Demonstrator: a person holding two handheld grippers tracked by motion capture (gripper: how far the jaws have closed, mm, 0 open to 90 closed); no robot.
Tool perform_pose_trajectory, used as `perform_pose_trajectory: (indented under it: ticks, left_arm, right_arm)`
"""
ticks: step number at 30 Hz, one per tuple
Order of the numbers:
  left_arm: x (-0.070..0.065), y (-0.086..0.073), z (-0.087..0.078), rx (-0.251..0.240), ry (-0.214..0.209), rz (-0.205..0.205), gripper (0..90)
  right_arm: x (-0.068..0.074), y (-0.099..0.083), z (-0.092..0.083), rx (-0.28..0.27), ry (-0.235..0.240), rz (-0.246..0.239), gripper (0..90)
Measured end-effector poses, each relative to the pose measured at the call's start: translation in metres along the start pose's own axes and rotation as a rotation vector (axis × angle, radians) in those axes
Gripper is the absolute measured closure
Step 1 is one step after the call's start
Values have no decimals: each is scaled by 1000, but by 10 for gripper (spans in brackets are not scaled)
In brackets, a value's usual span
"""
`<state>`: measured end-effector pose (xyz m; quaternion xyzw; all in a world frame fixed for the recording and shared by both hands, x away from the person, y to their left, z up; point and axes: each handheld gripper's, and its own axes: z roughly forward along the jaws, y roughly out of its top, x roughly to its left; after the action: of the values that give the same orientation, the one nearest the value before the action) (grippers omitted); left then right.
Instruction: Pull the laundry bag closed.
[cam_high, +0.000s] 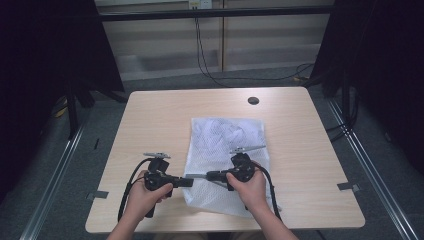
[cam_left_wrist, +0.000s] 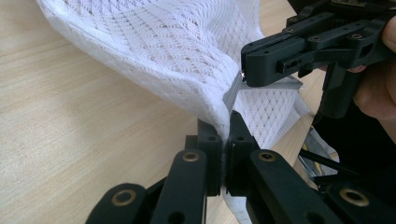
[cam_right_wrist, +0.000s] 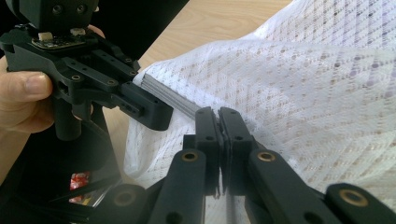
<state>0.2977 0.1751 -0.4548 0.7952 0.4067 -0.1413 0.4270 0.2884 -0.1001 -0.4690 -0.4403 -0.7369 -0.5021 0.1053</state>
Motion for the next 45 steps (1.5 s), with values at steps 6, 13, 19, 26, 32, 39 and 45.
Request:
perform_pose_trajectory:
  ticks: [6, 13, 19, 26, 32, 39, 45]
  left_arm:
    - [0, 0, -1, 0, 5, 2, 876]
    - [1, 0, -1, -3, 4, 3, 876]
    - [3, 0, -4, -2, 2, -1, 876]
    - [4, -1, -5, -10, 1, -6, 876]
    - [5, -1, -6, -10, 5, -10, 876]
    - [4, -1, -6, -9, 5, -9, 876]
    - [5, -2, -8, -14, 10, -7, 876]
  right_arm:
    - [-1, -1, -1, 3, -7, 0, 880]
    - [-5, -2, -6, -2, -13, 11, 880]
    - [-7, -3, -8, -3, -19, 11, 880]
    - [-10, -3, -14, -8, -28, 12, 880]
    - [-13, -3, -18, -10, -35, 17, 879]
    - [-15, -4, -20, -12, -27, 26, 879]
    - [-17, -5, -23, -17, -46, 28, 879]
